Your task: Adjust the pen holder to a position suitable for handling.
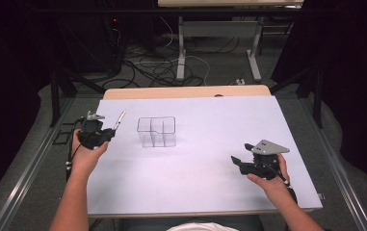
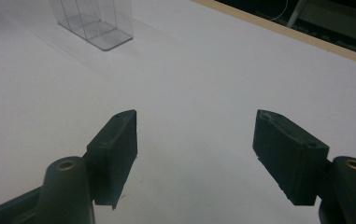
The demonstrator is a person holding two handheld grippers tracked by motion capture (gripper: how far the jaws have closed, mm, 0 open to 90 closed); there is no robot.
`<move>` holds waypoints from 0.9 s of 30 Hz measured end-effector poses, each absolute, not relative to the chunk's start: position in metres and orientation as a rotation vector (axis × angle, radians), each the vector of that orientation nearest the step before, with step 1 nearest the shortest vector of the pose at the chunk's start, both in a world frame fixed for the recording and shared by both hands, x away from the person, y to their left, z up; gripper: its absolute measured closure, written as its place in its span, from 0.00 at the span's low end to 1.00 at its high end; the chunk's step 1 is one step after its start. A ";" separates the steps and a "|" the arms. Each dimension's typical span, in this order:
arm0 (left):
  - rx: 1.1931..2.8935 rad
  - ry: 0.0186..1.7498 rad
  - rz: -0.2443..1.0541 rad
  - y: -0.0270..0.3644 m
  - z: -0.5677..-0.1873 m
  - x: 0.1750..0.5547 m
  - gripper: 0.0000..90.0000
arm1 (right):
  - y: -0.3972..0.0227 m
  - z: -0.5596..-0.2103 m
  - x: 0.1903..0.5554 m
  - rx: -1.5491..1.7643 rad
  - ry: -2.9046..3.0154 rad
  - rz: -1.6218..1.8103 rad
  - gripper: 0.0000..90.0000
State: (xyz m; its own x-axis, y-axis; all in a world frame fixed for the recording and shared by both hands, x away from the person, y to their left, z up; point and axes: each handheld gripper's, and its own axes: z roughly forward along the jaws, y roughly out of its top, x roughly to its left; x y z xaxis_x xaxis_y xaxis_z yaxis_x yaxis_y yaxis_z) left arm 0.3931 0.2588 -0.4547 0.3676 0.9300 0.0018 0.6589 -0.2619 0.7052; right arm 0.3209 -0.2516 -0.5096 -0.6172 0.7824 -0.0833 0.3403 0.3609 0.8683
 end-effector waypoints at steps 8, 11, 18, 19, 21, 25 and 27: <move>2.007 1.303 0.533 0.246 -0.426 0.381 0.89 | -0.247 -0.509 0.319 0.887 2.136 1.146 0.35; 2.008 1.265 0.510 0.238 -0.418 0.377 0.89 | -0.243 -0.511 0.318 0.808 2.172 1.077 0.38; 2.025 1.160 0.449 0.211 -0.409 0.371 0.89 | -0.226 -0.514 0.314 0.628 2.201 1.030 0.39; 2.031 1.150 0.438 0.207 -0.408 0.370 0.89 | -0.226 -0.514 0.314 0.628 2.201 1.030 0.39; 2.038 1.123 0.413 0.199 -0.408 0.369 0.89 | -0.221 -0.514 0.313 0.587 2.195 1.024 0.41; 2.078 1.065 0.375 0.181 -0.409 0.367 0.89 | -0.213 -0.514 0.309 0.482 2.194 0.992 0.43; 2.103 1.020 0.355 0.172 -0.411 0.366 0.89 | -0.209 -0.514 0.308 0.424 2.195 0.974 0.43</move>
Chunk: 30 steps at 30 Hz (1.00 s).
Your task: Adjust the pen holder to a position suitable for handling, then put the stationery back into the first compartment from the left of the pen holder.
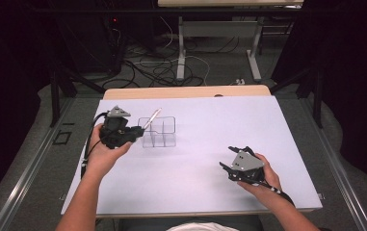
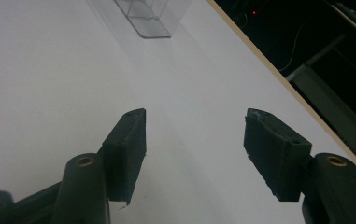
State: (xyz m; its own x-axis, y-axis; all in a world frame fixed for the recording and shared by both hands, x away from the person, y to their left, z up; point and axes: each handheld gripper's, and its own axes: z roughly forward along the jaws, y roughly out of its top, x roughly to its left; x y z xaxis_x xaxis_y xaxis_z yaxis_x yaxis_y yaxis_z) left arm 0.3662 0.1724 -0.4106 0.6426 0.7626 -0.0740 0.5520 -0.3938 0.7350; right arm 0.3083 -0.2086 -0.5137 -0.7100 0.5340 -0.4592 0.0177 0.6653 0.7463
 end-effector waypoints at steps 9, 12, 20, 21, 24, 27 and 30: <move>2.164 0.918 0.275 0.135 -0.420 0.359 0.89 | -0.196 -0.513 0.304 0.317 2.192 0.952 0.43; 2.188 0.887 0.237 0.123 -0.426 0.357 0.89 | -0.190 -0.513 0.300 0.283 2.206 0.917 0.43; 2.257 0.827 0.160 0.100 -0.441 0.354 0.89 | -0.174 -0.511 0.285 0.132 2.168 0.826 0.46; 2.259 0.830 0.158 0.099 -0.443 0.354 0.89 | -0.173 -0.511 0.283 0.104 2.153 0.809 0.46; 2.272 0.821 0.131 0.095 -0.447 0.354 0.89 | -0.168 -0.512 0.280 0.044 2.132 0.763 0.47; 2.282 0.817 0.108 0.092 -0.451 0.353 0.89 | -0.166 -0.512 0.279 -0.006 2.137 0.726 0.50; 2.290 0.831 0.076 0.089 -0.455 0.352 0.89 | -0.164 -0.515 0.279 -0.054 2.106 0.719 0.52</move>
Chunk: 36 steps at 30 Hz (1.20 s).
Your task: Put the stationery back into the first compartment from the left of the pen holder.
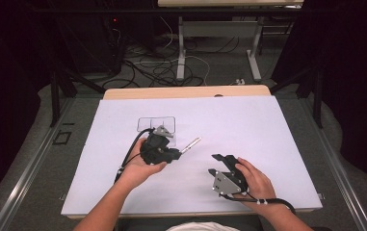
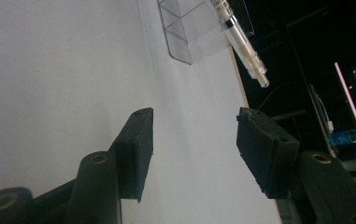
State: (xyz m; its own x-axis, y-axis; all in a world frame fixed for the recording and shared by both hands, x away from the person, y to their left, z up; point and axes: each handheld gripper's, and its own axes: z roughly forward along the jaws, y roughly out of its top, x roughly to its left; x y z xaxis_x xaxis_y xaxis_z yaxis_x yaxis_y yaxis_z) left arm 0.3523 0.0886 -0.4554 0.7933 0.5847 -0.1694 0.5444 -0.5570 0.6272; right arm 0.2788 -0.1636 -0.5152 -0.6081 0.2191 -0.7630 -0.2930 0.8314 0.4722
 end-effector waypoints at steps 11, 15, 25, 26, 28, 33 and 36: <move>2.310 0.846 0.053 0.089 -0.461 0.353 0.89 | -0.142 -0.509 0.283 -0.259 2.047 0.546 0.64; 2.312 0.849 0.043 0.090 -0.461 0.353 0.89 | -0.129 -0.506 0.290 -0.347 2.003 0.539 0.66; 2.313 0.849 -0.010 0.086 -0.466 0.354 0.89 | -0.114 -0.509 0.292 -0.459 1.987 0.405 0.72; 2.318 0.847 -0.012 0.085 -0.466 0.354 0.89 | -0.113 -0.511 0.291 -0.466 1.977 0.412 0.72; 2.320 0.838 -0.023 0.081 -0.468 0.353 0.89 | -0.113 -0.514 0.291 -0.476 1.979 0.411 0.74; 2.342 0.817 -0.039 0.072 -0.474 0.349 0.89 | -0.111 -0.521 0.288 -0.502 2.013 0.383 0.76; 2.350 0.820 -0.059 0.068 -0.476 0.347 0.89 | -0.109 -0.523 0.288 -0.527 2.002 0.373 0.78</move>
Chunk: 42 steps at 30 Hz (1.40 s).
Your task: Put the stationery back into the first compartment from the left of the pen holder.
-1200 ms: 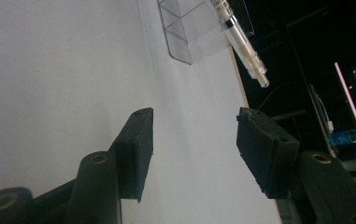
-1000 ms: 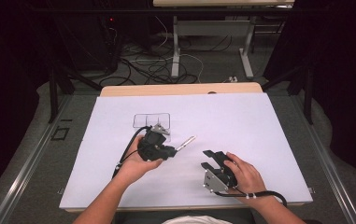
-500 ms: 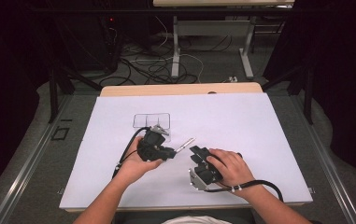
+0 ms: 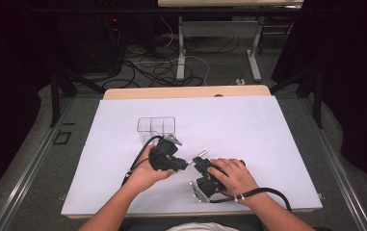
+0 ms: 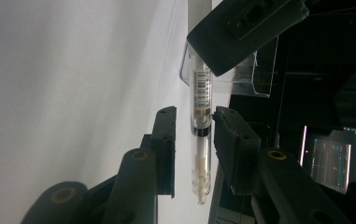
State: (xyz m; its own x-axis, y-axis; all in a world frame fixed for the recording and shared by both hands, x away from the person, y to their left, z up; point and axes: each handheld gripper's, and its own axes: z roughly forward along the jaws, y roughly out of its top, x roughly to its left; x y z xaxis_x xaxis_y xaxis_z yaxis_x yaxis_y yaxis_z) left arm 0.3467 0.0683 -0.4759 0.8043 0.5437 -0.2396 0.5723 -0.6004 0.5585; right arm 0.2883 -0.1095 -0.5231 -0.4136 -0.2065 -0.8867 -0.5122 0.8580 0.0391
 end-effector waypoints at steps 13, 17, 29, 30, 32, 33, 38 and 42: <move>2.355 0.793 -0.110 0.060 -0.479 0.342 0.89 | -0.105 -0.527 0.285 -0.561 2.034 0.343 0.85; 2.360 0.789 -0.111 0.059 -0.480 0.342 0.89 | -0.104 -0.529 0.283 -0.552 2.044 0.319 0.88; 2.333 0.807 -0.119 0.063 -0.482 0.345 0.81 | -0.104 -0.530 0.283 -0.549 2.061 0.317 0.88; 2.319 0.813 -0.119 0.065 -0.481 0.347 0.78 | -0.104 -0.530 0.283 -0.541 2.058 0.322 0.88; 2.284 0.830 -0.112 0.070 -0.479 0.350 0.74 | -0.104 -0.530 0.284 -0.541 2.062 0.328 0.88; 2.266 0.846 -0.105 0.072 -0.478 0.351 0.72 | -0.104 -0.530 0.284 -0.546 2.061 0.329 0.88; 2.235 0.869 -0.007 0.086 -0.471 0.356 0.61 | -0.105 -0.531 0.285 -0.531 2.078 0.350 0.88; 2.177 0.894 0.062 0.095 -0.472 0.356 0.54 | -0.107 -0.529 0.286 -0.506 2.075 0.382 0.88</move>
State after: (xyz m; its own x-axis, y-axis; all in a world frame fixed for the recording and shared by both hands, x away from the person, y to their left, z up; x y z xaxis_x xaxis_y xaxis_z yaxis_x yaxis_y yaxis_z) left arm 0.3563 0.0948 -0.4717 0.7529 0.6177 -0.2272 0.5802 -0.4600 0.6722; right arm 0.2864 -0.1067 -0.5292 -0.4784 -0.2033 -0.8543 -0.4945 0.8663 0.0708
